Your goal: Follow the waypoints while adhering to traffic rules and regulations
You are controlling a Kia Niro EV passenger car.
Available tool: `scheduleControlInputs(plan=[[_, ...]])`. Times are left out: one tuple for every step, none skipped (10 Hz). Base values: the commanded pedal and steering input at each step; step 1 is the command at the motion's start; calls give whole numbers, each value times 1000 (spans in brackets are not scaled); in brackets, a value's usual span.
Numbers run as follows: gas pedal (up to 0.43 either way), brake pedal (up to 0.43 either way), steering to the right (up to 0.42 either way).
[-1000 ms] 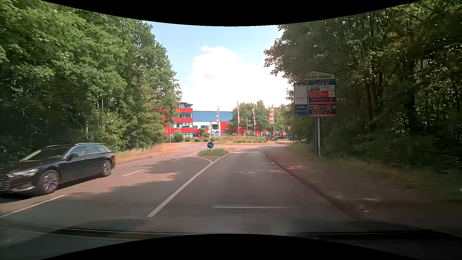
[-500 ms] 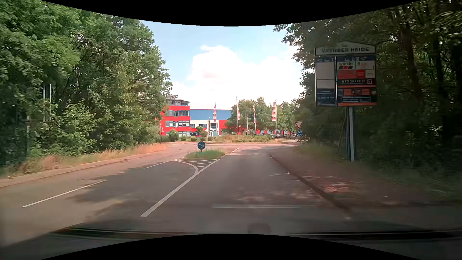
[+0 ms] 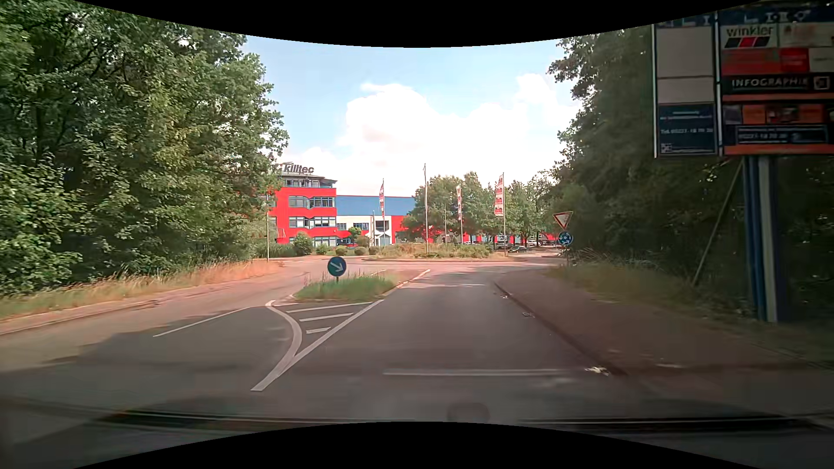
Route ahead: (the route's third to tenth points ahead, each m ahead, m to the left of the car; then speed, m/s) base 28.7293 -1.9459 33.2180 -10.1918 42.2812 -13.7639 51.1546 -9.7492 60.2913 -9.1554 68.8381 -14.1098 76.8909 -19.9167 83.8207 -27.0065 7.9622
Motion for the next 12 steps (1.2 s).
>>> scheduleControlInputs(plan=[[0,165,2],[0,165,1],[0,165,2],[0,165,5],[0,171,8],[0,177,9],[0,189,9],[0,195,10],[0,213,10],[0,226,11],[0,238,14],[0,244,14]])
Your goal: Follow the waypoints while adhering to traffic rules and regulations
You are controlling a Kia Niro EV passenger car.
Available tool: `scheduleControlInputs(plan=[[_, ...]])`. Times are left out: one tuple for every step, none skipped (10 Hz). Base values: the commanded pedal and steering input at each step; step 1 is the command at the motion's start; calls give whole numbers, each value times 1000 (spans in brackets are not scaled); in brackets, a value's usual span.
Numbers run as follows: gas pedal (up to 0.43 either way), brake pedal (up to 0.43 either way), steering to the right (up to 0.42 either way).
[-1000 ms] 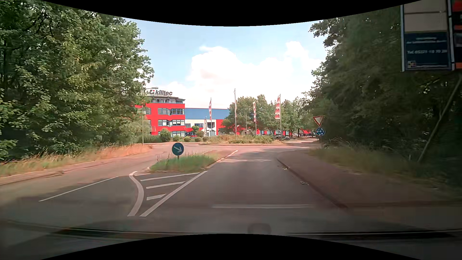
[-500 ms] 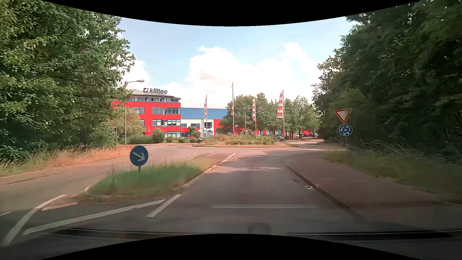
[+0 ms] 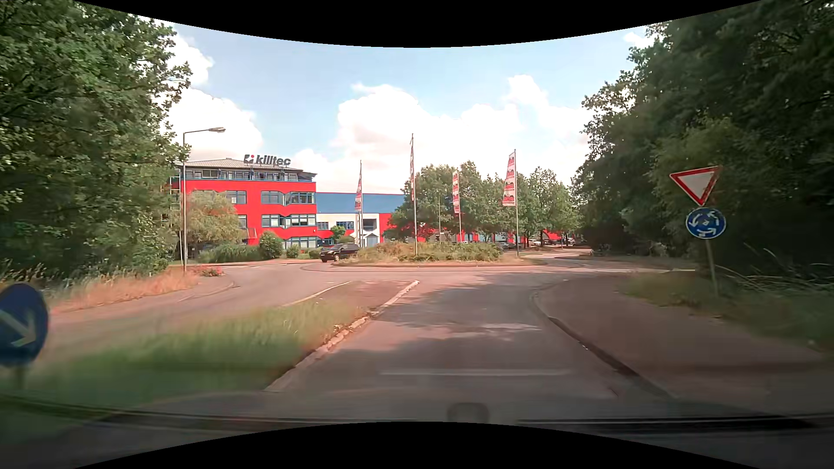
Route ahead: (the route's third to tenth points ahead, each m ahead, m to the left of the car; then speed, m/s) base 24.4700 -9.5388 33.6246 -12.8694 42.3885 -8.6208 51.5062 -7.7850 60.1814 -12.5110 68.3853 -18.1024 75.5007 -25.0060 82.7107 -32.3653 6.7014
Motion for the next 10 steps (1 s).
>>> scheduleControlInputs(plan=[[0,244,14],[0,250,16],[0,250,20],[0,250,22],[0,256,25],[0,256,31],[0,256,38],[0,256,44],[0,256,51],[0,256,57]])
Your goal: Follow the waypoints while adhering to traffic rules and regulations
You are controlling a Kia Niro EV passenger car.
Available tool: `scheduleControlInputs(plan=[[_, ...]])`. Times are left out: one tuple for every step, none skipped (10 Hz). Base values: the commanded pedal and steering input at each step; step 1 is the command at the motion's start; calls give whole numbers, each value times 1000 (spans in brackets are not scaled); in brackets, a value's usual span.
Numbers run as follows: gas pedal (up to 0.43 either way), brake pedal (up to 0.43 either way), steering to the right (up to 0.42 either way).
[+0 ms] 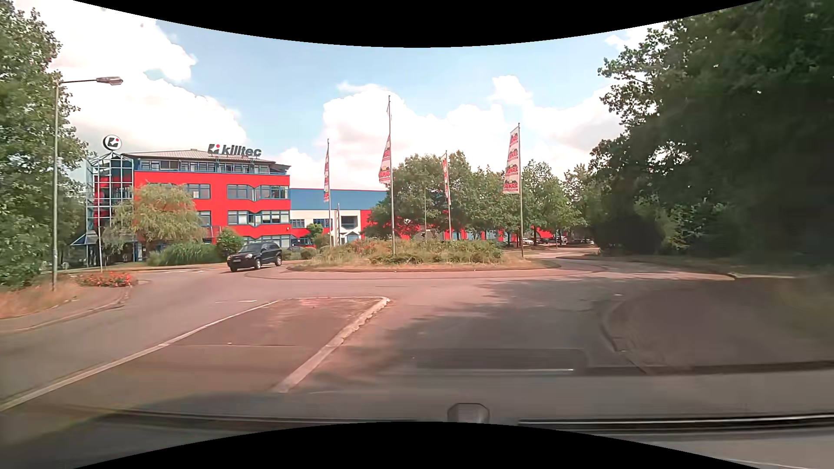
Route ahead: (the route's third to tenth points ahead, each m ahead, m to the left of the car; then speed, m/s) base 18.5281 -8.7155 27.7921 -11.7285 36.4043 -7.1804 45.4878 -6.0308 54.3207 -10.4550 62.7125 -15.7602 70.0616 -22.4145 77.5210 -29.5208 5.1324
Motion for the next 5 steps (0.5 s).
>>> scheduleControlInputs(plan=[[0,256,63],[0,256,68],[0,250,72],[0,256,72],[0,256,72]])
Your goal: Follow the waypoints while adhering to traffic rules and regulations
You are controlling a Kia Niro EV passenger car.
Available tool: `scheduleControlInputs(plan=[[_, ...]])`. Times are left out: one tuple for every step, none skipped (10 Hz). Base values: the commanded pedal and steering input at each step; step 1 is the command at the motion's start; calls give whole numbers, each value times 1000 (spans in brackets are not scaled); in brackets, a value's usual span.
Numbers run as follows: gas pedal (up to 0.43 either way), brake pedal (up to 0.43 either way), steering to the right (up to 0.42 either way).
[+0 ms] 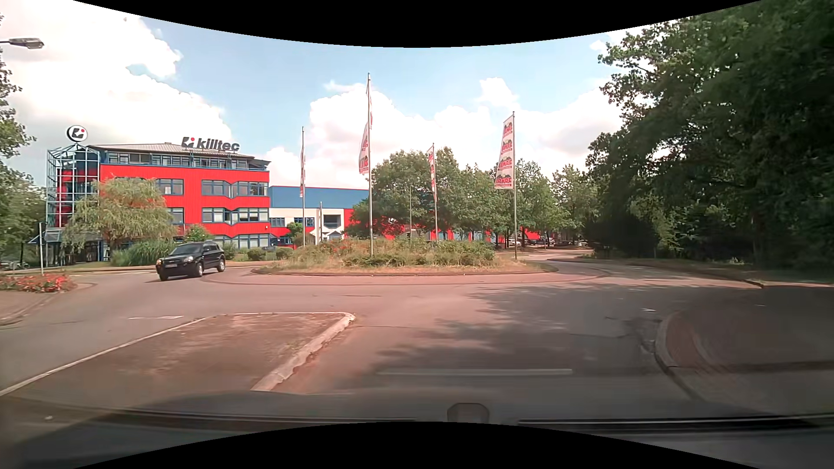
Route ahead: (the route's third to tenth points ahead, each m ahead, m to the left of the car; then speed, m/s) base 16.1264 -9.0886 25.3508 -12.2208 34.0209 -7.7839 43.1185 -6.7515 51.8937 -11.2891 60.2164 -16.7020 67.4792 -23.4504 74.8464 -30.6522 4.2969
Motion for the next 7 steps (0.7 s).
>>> scheduleControlInputs(plan=[[0,256,74],[0,256,77],[0,220,87],[0,195,100],[0,152,116],[0,91,141],[0,140,156]])
